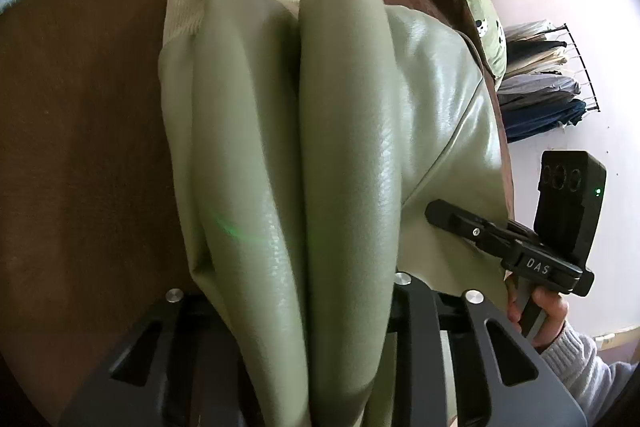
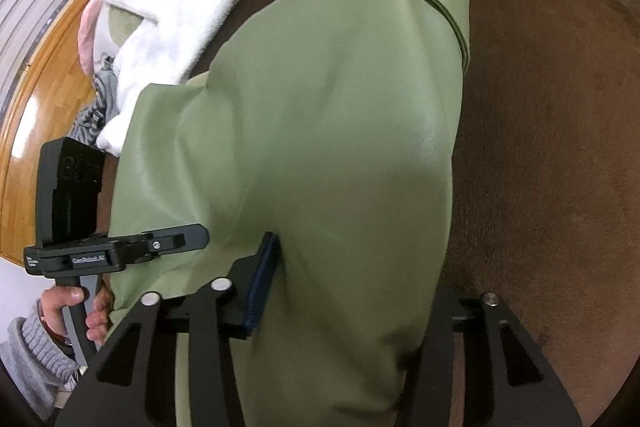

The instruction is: Fold large clothes

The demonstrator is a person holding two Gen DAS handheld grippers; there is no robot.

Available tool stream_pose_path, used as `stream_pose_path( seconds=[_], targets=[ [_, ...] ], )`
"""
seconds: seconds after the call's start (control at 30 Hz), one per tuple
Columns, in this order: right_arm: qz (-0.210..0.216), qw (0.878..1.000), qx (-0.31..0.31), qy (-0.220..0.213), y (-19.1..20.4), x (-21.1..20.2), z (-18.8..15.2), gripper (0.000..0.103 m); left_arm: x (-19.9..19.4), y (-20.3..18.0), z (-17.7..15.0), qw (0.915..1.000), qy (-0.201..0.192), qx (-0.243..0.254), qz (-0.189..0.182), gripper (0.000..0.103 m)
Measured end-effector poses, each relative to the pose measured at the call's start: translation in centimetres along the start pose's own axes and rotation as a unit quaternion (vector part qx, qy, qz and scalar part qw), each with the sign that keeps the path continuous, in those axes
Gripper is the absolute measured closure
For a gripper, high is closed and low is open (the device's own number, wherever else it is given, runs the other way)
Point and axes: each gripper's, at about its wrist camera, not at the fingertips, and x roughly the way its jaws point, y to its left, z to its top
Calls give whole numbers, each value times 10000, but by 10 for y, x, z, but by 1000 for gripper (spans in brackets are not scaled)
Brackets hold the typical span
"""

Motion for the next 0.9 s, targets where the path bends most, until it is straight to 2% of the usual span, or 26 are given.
stream_pose_path(
  seconds=[0.13, 0.33, 0.57, 0.9],
  targets=[
    [211, 9998, 42, 35, 3, -8, 4, 76, -2, -13, 2, 10000, -33, -30, 24, 78],
    [311, 9995, -36, 81, 16, -15, 9, 82, -6, -27, 6, 9999, -9, -4, 168, 81],
    [485, 9987, -103, 68, 31, -27, 13, 84, -19, -47, 11, 9993, 10, 124, 346, 83],
    [644, 9977, -214, -59, 44, -73, 24, 84, -47, -83, 25, 9983, -126, 262, 510, 84]
  ],
)
